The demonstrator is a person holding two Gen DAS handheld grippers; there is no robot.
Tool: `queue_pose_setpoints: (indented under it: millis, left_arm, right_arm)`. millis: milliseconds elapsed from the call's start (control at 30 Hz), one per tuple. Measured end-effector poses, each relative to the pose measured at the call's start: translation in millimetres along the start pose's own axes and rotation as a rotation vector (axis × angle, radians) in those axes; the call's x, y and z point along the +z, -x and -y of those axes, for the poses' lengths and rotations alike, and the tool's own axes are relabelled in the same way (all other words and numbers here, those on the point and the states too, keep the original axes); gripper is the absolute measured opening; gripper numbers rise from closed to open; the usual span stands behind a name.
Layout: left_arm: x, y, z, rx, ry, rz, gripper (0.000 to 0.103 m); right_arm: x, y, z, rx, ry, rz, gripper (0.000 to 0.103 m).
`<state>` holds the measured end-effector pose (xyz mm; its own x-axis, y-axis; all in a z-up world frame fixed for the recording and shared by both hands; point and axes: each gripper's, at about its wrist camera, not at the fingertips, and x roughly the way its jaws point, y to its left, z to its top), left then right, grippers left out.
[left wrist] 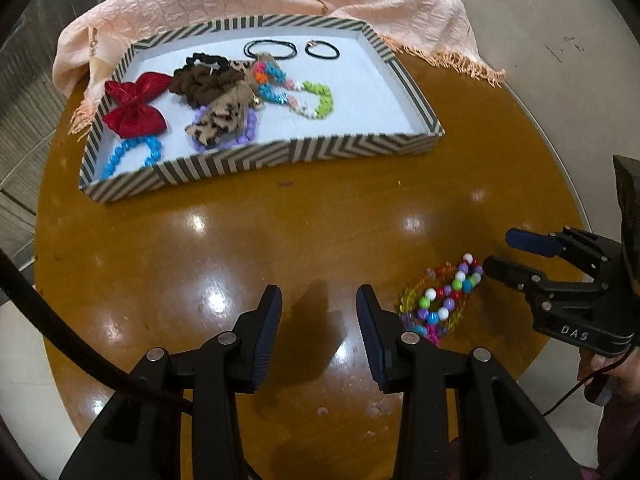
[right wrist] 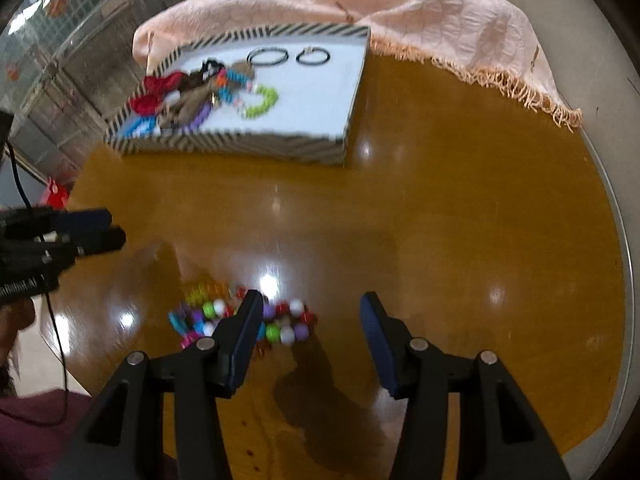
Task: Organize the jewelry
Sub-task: 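Grasp the round bead bracelet with the right tool while the left tool approaches the amber bracelet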
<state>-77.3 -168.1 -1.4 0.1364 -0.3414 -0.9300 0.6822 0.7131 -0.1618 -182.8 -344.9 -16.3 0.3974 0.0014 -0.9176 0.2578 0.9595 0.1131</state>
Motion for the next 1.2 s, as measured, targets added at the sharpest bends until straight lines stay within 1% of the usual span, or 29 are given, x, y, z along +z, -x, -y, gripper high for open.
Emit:
queue_pose_setpoints:
  millis: [100, 200, 400, 467, 600, 667, 733, 800, 867, 933, 1000, 1033, 1067, 1100, 1133, 1200]
  left_arm:
    - [-3.9, -0.4, -0.3, -0.005, 0.002, 0.000, 0.024]
    - [-5.7, 0.1, -0.1, -0.009, 0.005, 0.005, 0.024]
    - [-7.4, -0.4, -1.4, -0.009, 0.012, 0.004, 0.024]
    - [-7.1, -1.4, -3.2, -0.010, 0.022, 0.001, 0.024]
    - [-4.7, -3.8, -5.7, -0.012, 0.034, -0.003, 0.024]
    - [-4.1, -4.8, -5.2, -0.013, 0.035, -0.004, 0.024]
    - [-3.6, -5.7, -4.1, -0.013, 0.034, -0.006, 0.024]
    - [-3.6, -6.8, -3.1, -0.016, 0.035, -0.008, 0.024]
    - [-3.6, -7.9, -1.7, -0.016, 0.033, -0.010, 0.024]
    - [-3.6, -9.0, -1.5, -0.016, 0.033, -0.012, 0.023]
    - [-3.0, -10.1, -2.6, -0.016, 0.036, -0.013, 0.024]
    - [-3.0, -10.8, -3.2, -0.015, 0.039, -0.015, 0.024]
    - [-2.9, -11.0, -3.6, -0.015, 0.039, -0.016, 0.024]
    - [-2.6, -11.0, -4.1, -0.016, 0.039, -0.016, 0.024]
    - [-2.4, -10.8, -4.7, -0.016, 0.039, -0.014, 0.024]
    - [-2.2, -10.1, -5.4, -0.018, 0.038, -0.013, 0.024]
  right_arm:
    - [-8.1, -2.7, -1.7, -0.001, 0.012, -0.017, 0.053]
    - [-11.6, -4.1, -4.3, 0.007, 0.016, -0.016, 0.053]
    - [-11.9, -14.4, -11.6, -0.048, 0.103, -0.017, 0.052]
    - [-11.5, -15.1, -11.3, -0.039, 0.115, -0.015, 0.052]
    - [-11.8, -21.2, -18.6, -0.007, 0.169, -0.049, 0.052]
    - [-12.0, -23.4, -24.5, -0.001, 0.201, -0.052, 0.052]
    - [-10.5, -23.3, -25.5, -0.001, 0.201, -0.046, 0.052]
    - [-7.0, -22.5, -23.1, 0.021, 0.172, -0.036, 0.051]
    - [-5.7, -23.3, -20.2, 0.057, 0.139, -0.030, 0.043]
    - [-6.2, -26.0, -17.1, 0.097, 0.102, -0.029, 0.023]
    - [-7.1, -28.3, -15.1, 0.129, 0.068, -0.022, 0.018]
    - [-7.8, -28.2, -15.2, 0.137, 0.061, -0.019, 0.018]
    - [-7.3, -27.6, -16.0, 0.133, 0.061, -0.015, 0.017]
    - [-7.7, -25.6, -16.3, 0.128, 0.060, -0.004, 0.011]
    - [-7.4, -21.8, -16.0, 0.128, 0.055, 0.012, 0.009]
    - [-4.6, -12.7, -14.4, 0.145, 0.044, 0.027, 0.009]
